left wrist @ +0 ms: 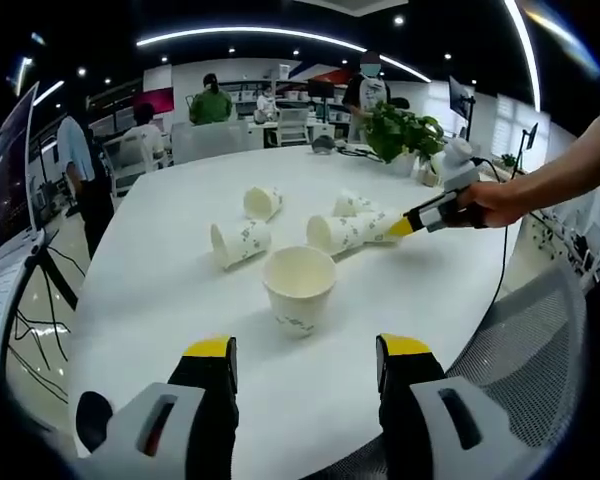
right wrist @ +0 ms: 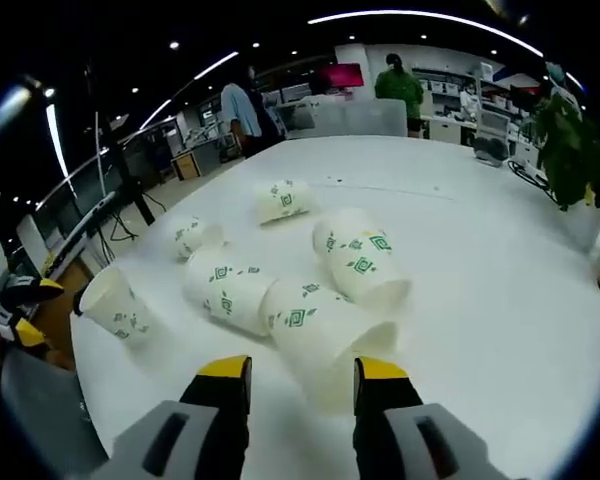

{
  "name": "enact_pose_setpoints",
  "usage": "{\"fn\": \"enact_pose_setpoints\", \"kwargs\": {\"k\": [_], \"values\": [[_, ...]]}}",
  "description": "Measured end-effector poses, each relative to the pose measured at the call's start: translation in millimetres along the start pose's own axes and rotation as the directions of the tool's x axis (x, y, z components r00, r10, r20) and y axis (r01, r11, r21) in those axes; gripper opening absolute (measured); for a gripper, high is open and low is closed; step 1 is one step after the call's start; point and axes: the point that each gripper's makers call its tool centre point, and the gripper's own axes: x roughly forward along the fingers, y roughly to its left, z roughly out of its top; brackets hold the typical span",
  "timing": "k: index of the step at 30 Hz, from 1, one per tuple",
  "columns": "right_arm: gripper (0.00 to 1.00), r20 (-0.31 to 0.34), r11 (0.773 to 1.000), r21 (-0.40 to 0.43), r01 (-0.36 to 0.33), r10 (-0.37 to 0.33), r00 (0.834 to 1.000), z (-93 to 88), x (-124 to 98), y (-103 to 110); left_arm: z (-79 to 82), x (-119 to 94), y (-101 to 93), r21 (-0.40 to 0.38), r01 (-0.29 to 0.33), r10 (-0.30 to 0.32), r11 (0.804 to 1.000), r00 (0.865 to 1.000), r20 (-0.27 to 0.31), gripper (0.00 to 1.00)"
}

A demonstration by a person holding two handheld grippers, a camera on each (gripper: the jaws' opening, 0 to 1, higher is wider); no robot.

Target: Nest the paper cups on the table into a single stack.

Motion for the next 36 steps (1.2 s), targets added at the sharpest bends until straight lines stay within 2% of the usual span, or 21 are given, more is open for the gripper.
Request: {"fn": "enact_pose_setpoints", "kwargs": {"k": [7, 13, 16, 21, 24, 33, 36], "values": [[0.37, 0.019, 1.000, 0.001, -0.026, 0.026, 0.999, 3.0, 9.5, 3.1, -2.6, 0.1, -0.9, 0.002, -0.006, 0.006, 1.000, 1.000, -0.010, 0.55], [0.34, 0.005, 0.999, -0.002, -0.038, 0.038, 0.999, 2.0, 22.0, -4.5, -2.6, -1.7, -2.7, 0.004, -0.009, 0.009, 1.000, 1.000, -0.015, 0.54], [0.29, 0.017, 0.999, 0.003, -0.040, 0.040, 0.999, 6.3, 22.0, -2.0, -3.1, -2.7, -3.0, 0.006, -0.011, 0.011, 1.000, 1.000, -0.018, 0.54], [0.27, 0.016, 0.999, -0.021, -0.041, 0.041, 0.999, 7.3, 24.9, 1.6, -0.9, -3.9, -3.6, 0.012, -0.012, 0.012, 1.000, 1.000, -0.016, 0.54], [0.18, 0.021, 0.998, -0.038, -0.042, 0.043, 0.999, 7.1, 25.9, 1.2, -0.8, -4.1, -3.6, 0.012, -0.011, 0.011, 1.000, 1.000, -0.016, 0.54], [0.00, 0.013, 0.994, -0.087, -0.071, 0.072, 0.997, 4.4, 21.0, 10.9, 0.0, -3.7, -6.9, 0.019, -0.001, 0.001, 1.000, 1.000, -0.015, 0.53], [0.00, 0.007, 0.991, -0.100, -0.085, 0.086, 0.996, 5.5, 21.5, 11.6, 0.5, -4.1, -8.1, 0.020, 0.001, 0.000, 1.000, 1.000, -0.015, 0.53]]}}
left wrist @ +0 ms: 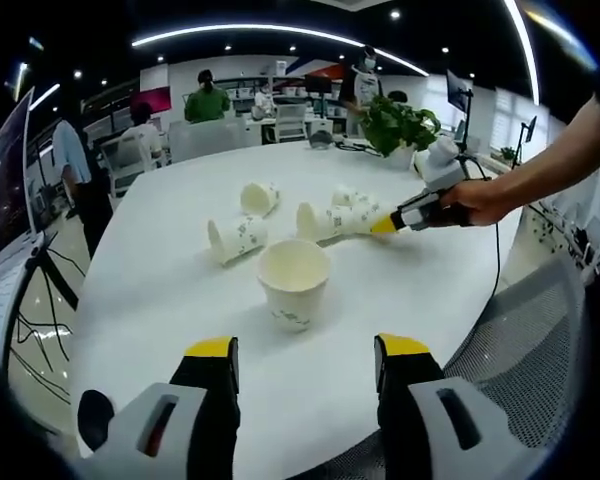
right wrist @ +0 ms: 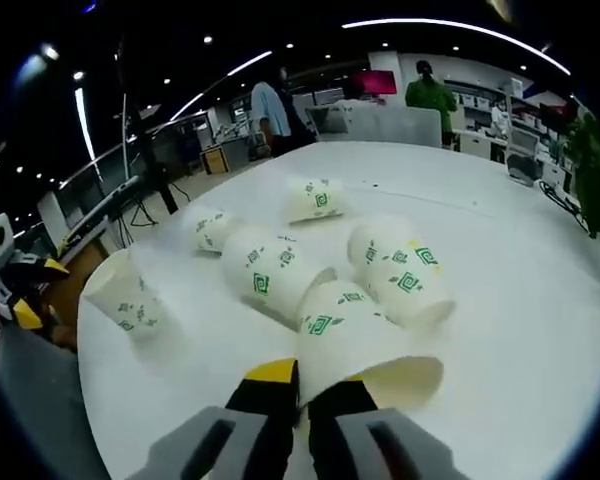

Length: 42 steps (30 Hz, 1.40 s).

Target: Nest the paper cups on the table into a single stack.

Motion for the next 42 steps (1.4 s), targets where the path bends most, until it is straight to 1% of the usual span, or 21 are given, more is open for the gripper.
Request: {"fn": "enact_pose_setpoints", "kwargs": {"k": [9, 17, 18, 24, 27, 30, 38, 42], "values": [[0.00, -0.007, 0.999, -0.034, 0.002, -0.003, 1.000, 1.6, -8.5, 0.5, -1.4, 0.4, 1.0, -0.008, -0.001, 0.001, 1.000, 1.000, 0.007, 0.53], [0.00, -0.012, 0.998, -0.069, 0.003, -0.004, 1.000, 7.1, -20.8, 2.6, 0.7, 2.0, 1.3, -0.011, 0.003, -0.003, 1.000, 1.000, 0.019, 0.53], [0.00, -0.015, 0.997, -0.079, 0.007, -0.008, 1.000, 11.0, -24.4, 3.9, 0.8, 2.3, 1.5, -0.014, 0.004, -0.003, 1.000, 1.000, 0.021, 0.53], [0.00, -0.022, 0.995, -0.100, 0.008, -0.011, 1.000, 14.0, -27.7, 6.7, 2.3, 1.5, 2.9, -0.023, 0.004, -0.003, 1.000, 1.000, 0.030, 0.54], [0.00, -0.026, 0.995, -0.102, 0.004, -0.007, 1.000, 15.7, -30.1, 7.2, 0.6, 3.3, 7.2, -0.030, 0.002, -0.001, 1.000, 0.999, 0.036, 0.54], [0.00, -0.040, 0.993, -0.118, 0.003, -0.008, 0.999, 14.4, -30.7, 7.0, 1.4, 3.0, 9.4, -0.035, -0.001, 0.002, 0.999, 0.999, 0.043, 0.54], [0.00, -0.086, 0.983, -0.181, -0.012, -0.004, 0.996, 16.1, -40.6, 8.9, 2.2, 3.8, 12.6, -0.046, -0.002, 0.004, 0.999, 0.998, 0.055, 0.54], [0.00, -0.121, 0.971, -0.236, -0.032, 0.004, 0.993, 19.5, -48.1, 13.0, 3.2, 3.9, 10.6, -0.047, 0.006, -0.003, 0.999, 0.998, 0.059, 0.54]]}}
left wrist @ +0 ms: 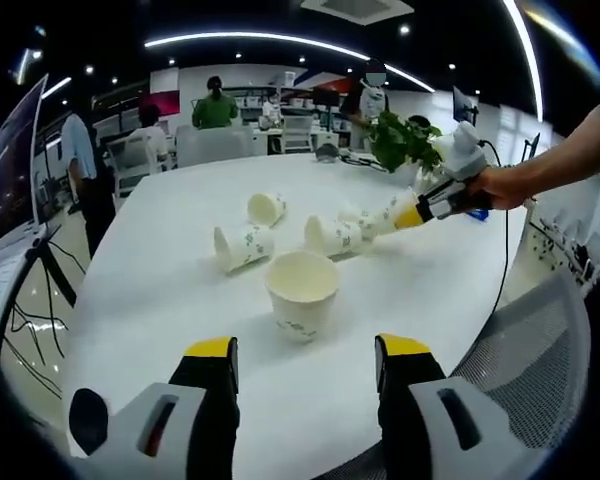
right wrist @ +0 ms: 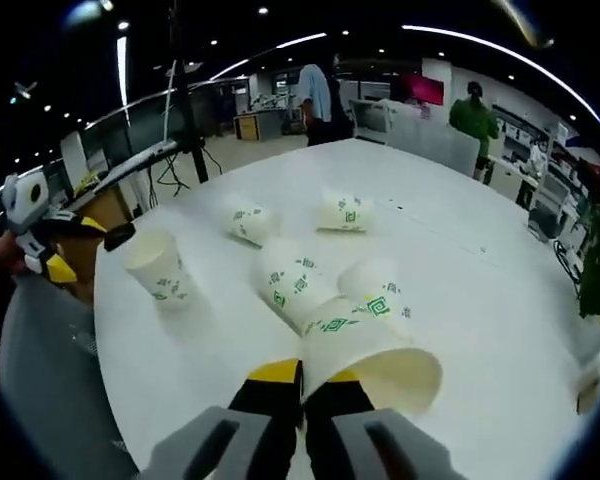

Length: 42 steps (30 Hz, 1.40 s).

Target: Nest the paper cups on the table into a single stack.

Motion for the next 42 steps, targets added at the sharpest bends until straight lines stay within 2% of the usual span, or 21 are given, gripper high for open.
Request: {"fn": "enact_pose_setpoints", "kwargs": {"k": [11, 16, 22, 29, 31, 34, 35, 36, 40, 42], "values": [[0.00, -0.040, 0.996, -0.091, -0.001, -0.003, 0.999, 10.3, -17.5, 0.5, -4.6, 5.2, -0.2, 0.004, 0.018, -0.018, 1.000, 1.000, 0.003, 0.54], [0.00, -0.063, 0.988, -0.152, -0.022, 0.012, 0.998, 22.8, -29.3, 10.7, -4.8, 6.7, 1.0, 0.003, 0.021, -0.021, 1.000, 1.000, 0.005, 0.54], [0.00, -0.097, 0.968, -0.240, -0.072, 0.050, 0.994, 38.3, -28.1, 19.9, -3.0, 7.8, 0.7, 0.006, 0.025, -0.025, 1.000, 1.000, 0.009, 0.54], [0.00, -0.171, 0.901, -0.395, -0.181, 0.122, 0.978, 67.0, -26.4, 51.4, -0.6, 5.3, -2.3, 0.009, 0.026, -0.026, 1.000, 1.000, 0.009, 0.54], [0.00, -0.180, 0.893, -0.408, -0.193, 0.128, 0.975, 71.5, -25.8, 55.5, -0.8, 5.1, -2.2, 0.008, 0.026, -0.026, 1.000, 1.000, 0.009, 0.54], [0.00, -0.220, 0.850, -0.466, -0.244, 0.156, 0.963, 83.4, -26.8, 77.2, 0.4, 3.4, -2.4, 0.006, 0.024, -0.024, 1.000, 1.000, 0.011, 0.54], [0.00, -0.228, 0.844, -0.474, -0.251, 0.158, 0.961, 84.0, -26.3, 77.7, 1.3, 2.6, -2.6, 0.006, 0.023, -0.023, 1.000, 1.000, 0.011, 0.54], [0.00, -0.243, 0.828, -0.493, -0.268, 0.165, 0.956, 86.4, -25.3, 80.8, 1.5, 2.1, -2.4, 0.006, 0.022, -0.022, 1.000, 1.000, 0.011, 0.54], [0.00, -0.268, 0.800, -0.519, -0.302, 0.183, 0.946, 93.8, -24.0, 92.1, 2.5, 0.0, -2.4, 0.004, 0.018, -0.018, 1.000, 1.000, 0.013, 0.54], [0.00, -0.299, 0.766, -0.551, -0.332, 0.191, 0.935, 96.8, -23.9, 100.5, 2.4, -0.4, -1.6, 0.002, 0.015, -0.015, 1.000, 1.000, 0.014, 0.54]]}}
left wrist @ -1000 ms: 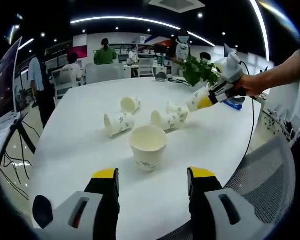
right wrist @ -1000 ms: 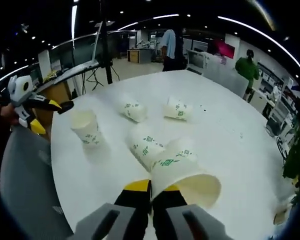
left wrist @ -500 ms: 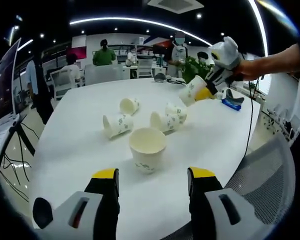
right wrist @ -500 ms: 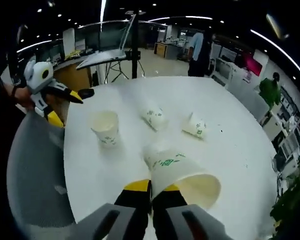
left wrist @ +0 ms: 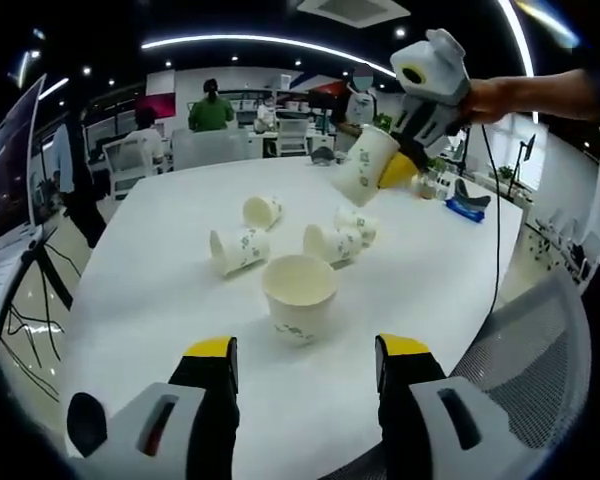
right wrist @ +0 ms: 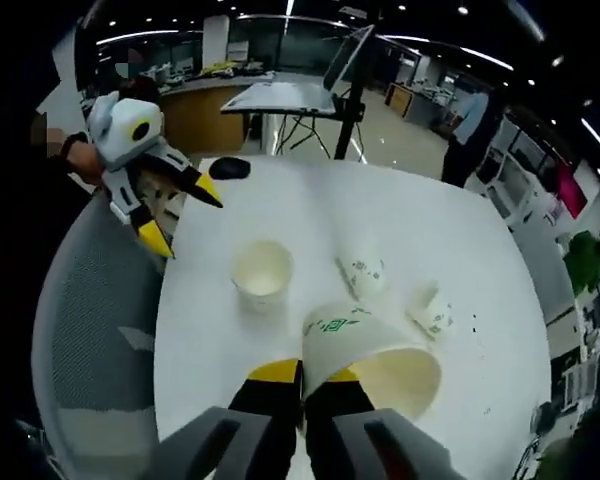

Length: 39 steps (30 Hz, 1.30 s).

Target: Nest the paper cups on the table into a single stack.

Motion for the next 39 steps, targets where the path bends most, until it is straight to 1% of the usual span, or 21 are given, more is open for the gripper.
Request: {"fn": "enact_pose_setpoints", "kwargs": {"k": [4, 6, 13, 17, 24, 27, 32, 33, 36, 38, 39], "values": [[0.00, -0.037, 0.997, -0.071, -0.035, 0.033, 0.999, 8.9, 1.9, 6.2, -1.1, 0.1, 1.7, -0.004, -0.003, 0.003, 1.000, 1.000, 0.001, 0.54], [0.00, -0.054, 0.994, -0.098, -0.053, 0.048, 0.997, 9.3, 4.0, 0.8, -1.1, -0.2, 1.8, -0.006, -0.004, 0.004, 1.000, 1.000, 0.002, 0.54], [0.00, -0.109, 0.978, -0.176, -0.108, 0.090, 0.990, 19.0, 11.9, 9.0, -2.0, 0.3, 4.0, -0.011, -0.007, 0.007, 1.000, 1.000, 0.005, 0.54], [0.00, -0.134, 0.969, -0.202, -0.139, 0.113, 0.984, 22.8, 16.9, 14.3, -2.7, 0.0, 5.8, -0.014, -0.010, 0.010, 1.000, 1.000, 0.007, 0.54], [0.00, -0.179, 0.947, -0.268, -0.177, 0.132, 0.975, 34.0, 30.5, 20.9, -4.9, 0.4, 8.7, -0.020, -0.014, 0.014, 1.000, 1.000, 0.008, 0.54], [0.00, -0.195, 0.938, -0.287, -0.193, 0.139, 0.971, 37.2, 33.6, 28.0, -3.8, -1.0, 8.5, -0.022, -0.016, 0.017, 1.000, 1.000, 0.011, 0.54], [0.00, -0.222, 0.922, -0.323, -0.214, 0.146, 0.964, 45.7, 42.9, 30.9, -4.8, -1.1, 10.4, -0.023, -0.019, 0.019, 1.000, 1.000, 0.013, 0.54], [0.00, -0.236, 0.913, -0.341, -0.226, 0.149, 0.960, 47.4, 43.5, 34.0, -4.8, -1.6, 10.4, -0.023, -0.020, 0.020, 1.000, 1.000, 0.012, 0.54], [0.00, -0.268, 0.899, -0.365, -0.240, 0.146, 0.952, 44.0, 51.0, 34.0, -5.7, -1.6, 11.2, -0.021, -0.021, 0.021, 1.000, 1.000, 0.012, 0.54], [0.00, -0.283, 0.892, -0.372, -0.257, 0.155, 0.947, 46.7, 52.9, 39.9, -5.9, -1.6, 11.3, -0.024, -0.021, 0.021, 0.999, 1.000, 0.013, 0.54], [0.00, -0.290, 0.890, -0.376, -0.260, 0.154, 0.945, 45.2, 54.7, 41.2, -6.1, -1.4, 11.7, -0.024, -0.021, 0.022, 0.999, 1.000, 0.013, 0.54]]}}
